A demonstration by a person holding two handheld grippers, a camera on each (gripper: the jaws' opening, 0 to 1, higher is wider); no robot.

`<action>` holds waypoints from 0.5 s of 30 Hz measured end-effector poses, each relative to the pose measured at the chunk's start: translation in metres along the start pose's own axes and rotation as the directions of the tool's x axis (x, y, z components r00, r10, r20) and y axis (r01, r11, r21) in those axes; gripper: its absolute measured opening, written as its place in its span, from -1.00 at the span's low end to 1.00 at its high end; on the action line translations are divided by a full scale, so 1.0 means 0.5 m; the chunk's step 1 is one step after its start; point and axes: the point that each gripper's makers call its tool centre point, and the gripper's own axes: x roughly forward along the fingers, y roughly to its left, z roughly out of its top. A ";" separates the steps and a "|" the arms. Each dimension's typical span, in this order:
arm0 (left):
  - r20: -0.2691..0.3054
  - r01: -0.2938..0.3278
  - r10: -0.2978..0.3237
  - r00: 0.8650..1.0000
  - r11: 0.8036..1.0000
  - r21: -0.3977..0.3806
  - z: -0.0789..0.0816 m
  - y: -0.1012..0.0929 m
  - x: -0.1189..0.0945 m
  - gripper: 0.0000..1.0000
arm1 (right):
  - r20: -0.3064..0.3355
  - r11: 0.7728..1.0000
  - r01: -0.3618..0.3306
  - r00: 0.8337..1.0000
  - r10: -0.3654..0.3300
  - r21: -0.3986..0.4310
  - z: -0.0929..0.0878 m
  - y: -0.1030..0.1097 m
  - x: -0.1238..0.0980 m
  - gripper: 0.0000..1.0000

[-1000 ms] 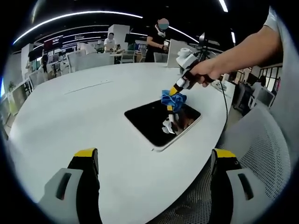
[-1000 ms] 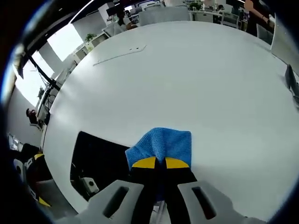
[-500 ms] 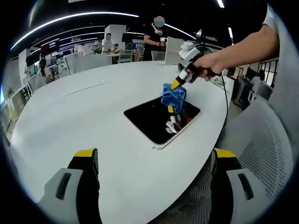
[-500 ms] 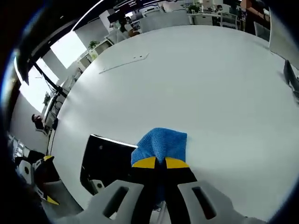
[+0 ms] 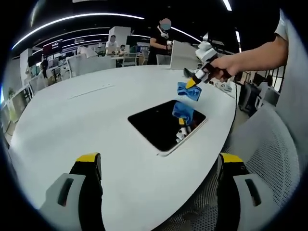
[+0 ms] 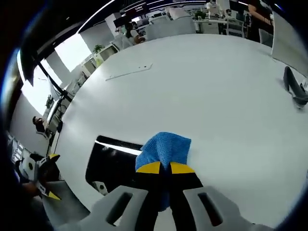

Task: Wipe the mirror surface with the cleaning cloth until all visible marks leave the cleaned area.

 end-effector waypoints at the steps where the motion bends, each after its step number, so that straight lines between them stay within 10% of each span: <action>1: -0.009 0.003 -0.003 1.000 1.000 0.002 -0.003 -0.003 0.002 0.98 | 0.001 1.000 0.001 1.000 -0.001 0.005 -0.002 -0.005 -0.005 -1.00; 15: -0.017 0.013 -0.012 1.000 1.000 0.009 -0.008 -0.005 0.001 0.98 | 0.007 0.998 0.039 0.999 -0.040 0.045 -0.025 -0.075 -0.060 -1.00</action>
